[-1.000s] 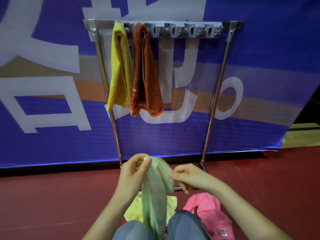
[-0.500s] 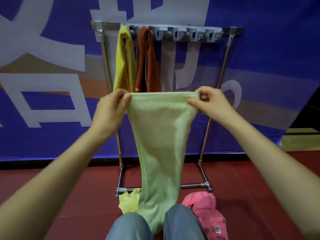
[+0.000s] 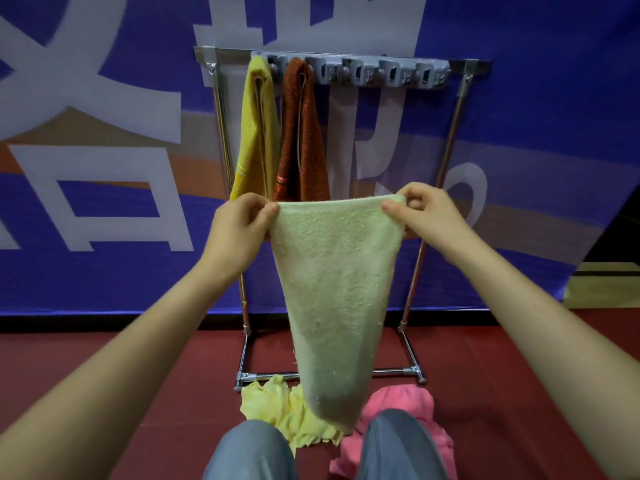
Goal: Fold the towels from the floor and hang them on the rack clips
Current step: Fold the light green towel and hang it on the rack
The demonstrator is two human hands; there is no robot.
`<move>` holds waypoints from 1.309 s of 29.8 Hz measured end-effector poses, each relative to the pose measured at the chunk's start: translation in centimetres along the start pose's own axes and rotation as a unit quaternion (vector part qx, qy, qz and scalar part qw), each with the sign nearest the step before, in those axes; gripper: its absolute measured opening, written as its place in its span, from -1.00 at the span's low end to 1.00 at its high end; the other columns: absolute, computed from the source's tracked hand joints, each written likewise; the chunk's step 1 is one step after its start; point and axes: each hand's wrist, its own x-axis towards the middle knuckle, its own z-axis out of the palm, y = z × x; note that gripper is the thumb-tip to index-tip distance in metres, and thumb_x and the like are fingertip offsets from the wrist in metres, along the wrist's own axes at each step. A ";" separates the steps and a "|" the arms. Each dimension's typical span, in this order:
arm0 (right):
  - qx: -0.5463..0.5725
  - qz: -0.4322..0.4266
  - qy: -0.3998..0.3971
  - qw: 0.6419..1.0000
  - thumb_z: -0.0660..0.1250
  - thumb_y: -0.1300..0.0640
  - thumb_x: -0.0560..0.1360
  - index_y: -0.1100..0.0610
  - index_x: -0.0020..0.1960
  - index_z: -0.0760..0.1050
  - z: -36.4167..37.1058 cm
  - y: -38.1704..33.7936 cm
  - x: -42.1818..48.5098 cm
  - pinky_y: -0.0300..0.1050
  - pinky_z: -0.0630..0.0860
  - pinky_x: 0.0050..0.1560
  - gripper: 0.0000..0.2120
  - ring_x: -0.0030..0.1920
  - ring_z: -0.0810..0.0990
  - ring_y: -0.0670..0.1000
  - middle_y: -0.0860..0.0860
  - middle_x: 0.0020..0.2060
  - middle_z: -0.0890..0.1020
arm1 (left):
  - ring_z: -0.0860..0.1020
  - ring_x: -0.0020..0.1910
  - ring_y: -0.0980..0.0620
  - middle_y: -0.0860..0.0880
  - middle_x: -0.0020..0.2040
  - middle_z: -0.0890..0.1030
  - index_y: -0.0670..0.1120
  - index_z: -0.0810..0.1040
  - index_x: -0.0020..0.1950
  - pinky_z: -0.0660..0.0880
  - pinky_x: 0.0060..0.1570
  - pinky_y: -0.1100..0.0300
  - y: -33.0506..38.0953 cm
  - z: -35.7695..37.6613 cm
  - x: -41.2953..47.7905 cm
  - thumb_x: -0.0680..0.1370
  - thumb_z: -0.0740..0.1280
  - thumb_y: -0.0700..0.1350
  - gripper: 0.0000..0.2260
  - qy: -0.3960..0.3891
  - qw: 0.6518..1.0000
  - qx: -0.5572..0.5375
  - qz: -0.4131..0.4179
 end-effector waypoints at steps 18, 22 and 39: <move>0.208 0.185 -0.081 0.957 0.28 0.24 0.48 0.16 -0.18 0.40 8.4 1.7 -5.9 -0.19 0.61 -0.33 -0.92 -0.33 0.60 -0.04 0.09 -0.33 0.56 | 0.62 -0.34 0.05 -0.05 -0.42 0.63 -0.15 0.59 -0.20 0.57 -0.20 0.09 -1.3 5.0 -6.9 0.49 0.31 -0.07 -0.83 -0.033 0.992 -0.042 -0.110; 0.305 0.224 -0.092 0.921 0.09 0.01 0.57 0.18 -0.13 0.48 8.9 1.4 -6.4 -0.24 0.61 -0.23 -0.70 -0.26 0.63 0.01 0.13 -0.27 0.61 | 0.58 -0.34 0.25 0.09 -0.34 0.63 -0.15 0.61 -0.12 0.49 -0.26 0.34 -1.5 5.0 -7.5 0.49 0.30 -0.08 -0.84 -0.024 0.990 -0.076 -0.117; 0.137 0.088 -0.139 0.977 0.30 0.21 0.46 0.06 -0.09 0.55 5.7 1.7 -3.8 -0.37 0.51 -0.04 -0.90 -0.16 0.60 -0.25 -0.07 -0.16 0.63 | 0.56 -0.19 0.24 -0.01 -0.18 0.60 -0.15 0.53 -0.06 0.50 -0.15 0.36 1.0 1.4 -3.7 0.51 0.27 -0.23 -0.93 -0.145 0.982 -0.120 -0.013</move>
